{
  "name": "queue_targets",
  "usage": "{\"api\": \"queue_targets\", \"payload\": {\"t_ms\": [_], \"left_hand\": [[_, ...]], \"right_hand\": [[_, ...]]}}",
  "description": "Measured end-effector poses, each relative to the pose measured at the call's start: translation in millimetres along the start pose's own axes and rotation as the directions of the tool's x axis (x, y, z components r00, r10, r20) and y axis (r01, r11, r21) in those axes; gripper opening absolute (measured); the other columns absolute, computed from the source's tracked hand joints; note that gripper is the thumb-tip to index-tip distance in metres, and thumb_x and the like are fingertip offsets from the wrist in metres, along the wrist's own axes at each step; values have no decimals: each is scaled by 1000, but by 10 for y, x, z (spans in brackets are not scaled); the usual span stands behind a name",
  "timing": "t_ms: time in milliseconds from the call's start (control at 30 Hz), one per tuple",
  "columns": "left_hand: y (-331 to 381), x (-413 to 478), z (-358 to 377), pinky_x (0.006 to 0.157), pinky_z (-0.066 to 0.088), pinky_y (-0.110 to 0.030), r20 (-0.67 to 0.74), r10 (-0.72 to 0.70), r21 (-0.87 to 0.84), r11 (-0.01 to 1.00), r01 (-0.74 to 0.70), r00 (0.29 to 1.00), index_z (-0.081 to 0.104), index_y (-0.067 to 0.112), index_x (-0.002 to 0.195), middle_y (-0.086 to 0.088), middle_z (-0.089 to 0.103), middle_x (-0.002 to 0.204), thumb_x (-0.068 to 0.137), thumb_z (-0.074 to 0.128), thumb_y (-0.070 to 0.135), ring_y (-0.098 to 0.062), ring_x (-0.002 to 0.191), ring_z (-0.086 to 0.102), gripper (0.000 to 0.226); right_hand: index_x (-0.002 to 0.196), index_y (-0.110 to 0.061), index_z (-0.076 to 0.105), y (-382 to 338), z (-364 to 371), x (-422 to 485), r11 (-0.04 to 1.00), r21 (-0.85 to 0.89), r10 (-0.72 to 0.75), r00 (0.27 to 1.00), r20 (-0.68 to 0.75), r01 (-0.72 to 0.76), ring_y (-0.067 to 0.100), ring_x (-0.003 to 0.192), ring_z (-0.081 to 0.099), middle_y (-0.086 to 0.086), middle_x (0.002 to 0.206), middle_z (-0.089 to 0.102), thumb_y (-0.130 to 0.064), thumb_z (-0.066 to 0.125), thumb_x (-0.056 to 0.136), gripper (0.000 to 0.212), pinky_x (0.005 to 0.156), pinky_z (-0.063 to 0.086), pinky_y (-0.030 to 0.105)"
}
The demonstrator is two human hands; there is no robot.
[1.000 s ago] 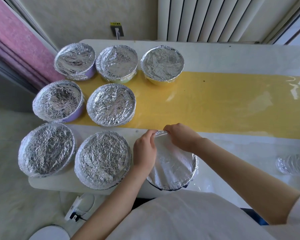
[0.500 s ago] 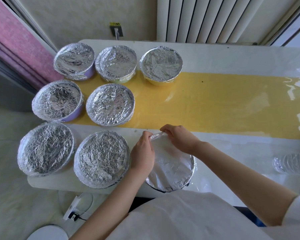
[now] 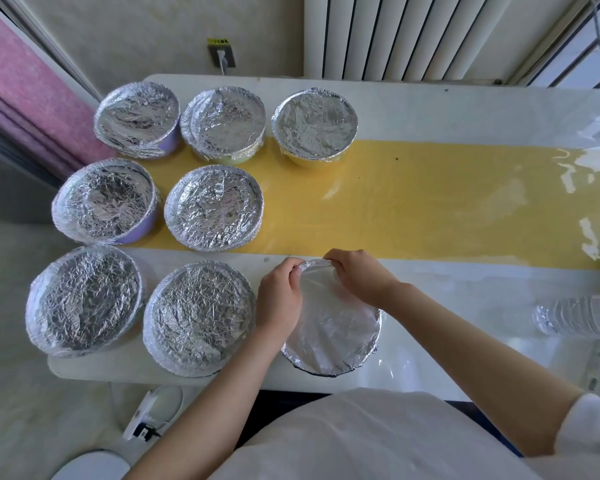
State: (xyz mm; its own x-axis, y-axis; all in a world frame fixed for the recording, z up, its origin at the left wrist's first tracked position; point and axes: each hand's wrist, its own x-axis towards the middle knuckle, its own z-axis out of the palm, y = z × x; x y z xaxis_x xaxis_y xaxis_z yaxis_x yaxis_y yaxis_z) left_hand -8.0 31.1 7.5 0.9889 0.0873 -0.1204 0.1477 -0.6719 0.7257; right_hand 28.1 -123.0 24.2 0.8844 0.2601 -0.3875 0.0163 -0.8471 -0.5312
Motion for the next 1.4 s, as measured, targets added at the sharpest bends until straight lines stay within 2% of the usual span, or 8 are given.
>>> {"api": "queue_targets", "payload": {"t_ms": [100, 267, 567, 833, 933, 1133, 1267, 1400], "left_hand": [[0, 10, -1, 61, 33, -22, -6, 9, -15, 1000, -9, 1000, 65, 8, 101, -7, 69, 87, 96, 46, 10, -22, 77, 60, 20], [23, 20, -5, 67, 43, -28, 6, 28, -32, 999, -28, 1000, 67, 7, 103, -9, 71, 90, 95, 48, 8, -24, 81, 63, 21], [18, 16, -33, 69, 47, -34, 39, 46, -61, 997, -44, 998, 68, 6, 101, -11, 71, 88, 93, 51, 7, -28, 80, 64, 19], [-30, 3, -41, 60, 42, -29, 79, 138, -97, 987, -130, 987, 55, 4, 96, -7, 68, 82, 93, 54, 10, -24, 74, 63, 6], [-58, -2, -41, 57, 39, -29, 70, 156, -89, 985, -149, 985, 55, 5, 95, -7, 67, 79, 93, 53, 11, -25, 70, 62, 6], [-80, -18, -79, 56, 38, -31, 74, 140, 20, 990, -142, 987, 54, 14, 112, -8, 68, 85, 98, 43, 12, -27, 73, 62, 18], [-85, 15, -118, 78, 44, -30, 90, 113, 43, 992, -117, 990, 53, 13, 119, -1, 63, 118, 98, 37, 8, -21, 104, 59, 27], [-82, 118, -96, 75, 39, -21, 191, 123, -17, 992, -122, 974, 58, 10, 114, -6, 64, 111, 99, 40, 12, -21, 100, 58, 24]], "right_hand": [[118, -15, 61, -3, -17, 62, 997, -76, 9, 999, 33, -6, 34, 93, 59, 17, 106, 67, -2, 38, 91, 38, 73, 45, 34], [121, -12, 60, -53, -102, 93, 997, -59, -37, 991, 128, 45, 29, 107, 56, 11, 116, 65, -10, 37, 98, 33, 85, 40, 32], [116, -12, 59, -152, 5, 21, 972, -232, -28, 998, 57, 41, 34, 93, 60, 14, 106, 66, -1, 42, 88, 35, 74, 47, 38], [113, -9, 55, -252, 92, 6, 925, -372, -70, 997, 20, 73, 33, 93, 59, 13, 105, 62, 0, 40, 87, 32, 66, 34, 34], [111, -8, 57, -240, 130, 6, 945, -323, -53, 999, 3, 51, 34, 91, 58, 13, 102, 63, 2, 41, 85, 32, 64, 33, 32], [116, -7, 61, -140, 102, -57, 996, 66, 65, 992, -104, -59, 32, 96, 60, 13, 108, 68, -11, 37, 99, 30, 74, 36, 30], [117, -6, 62, -67, 93, -90, 991, 90, 109, 985, -135, -97, 31, 99, 61, 13, 111, 67, -10, 38, 99, 30, 81, 40, 31], [120, -9, 60, -75, 164, -126, 991, 66, 122, 980, -159, -112, 33, 101, 60, 14, 112, 67, -13, 39, 100, 30, 82, 38, 32]]}}
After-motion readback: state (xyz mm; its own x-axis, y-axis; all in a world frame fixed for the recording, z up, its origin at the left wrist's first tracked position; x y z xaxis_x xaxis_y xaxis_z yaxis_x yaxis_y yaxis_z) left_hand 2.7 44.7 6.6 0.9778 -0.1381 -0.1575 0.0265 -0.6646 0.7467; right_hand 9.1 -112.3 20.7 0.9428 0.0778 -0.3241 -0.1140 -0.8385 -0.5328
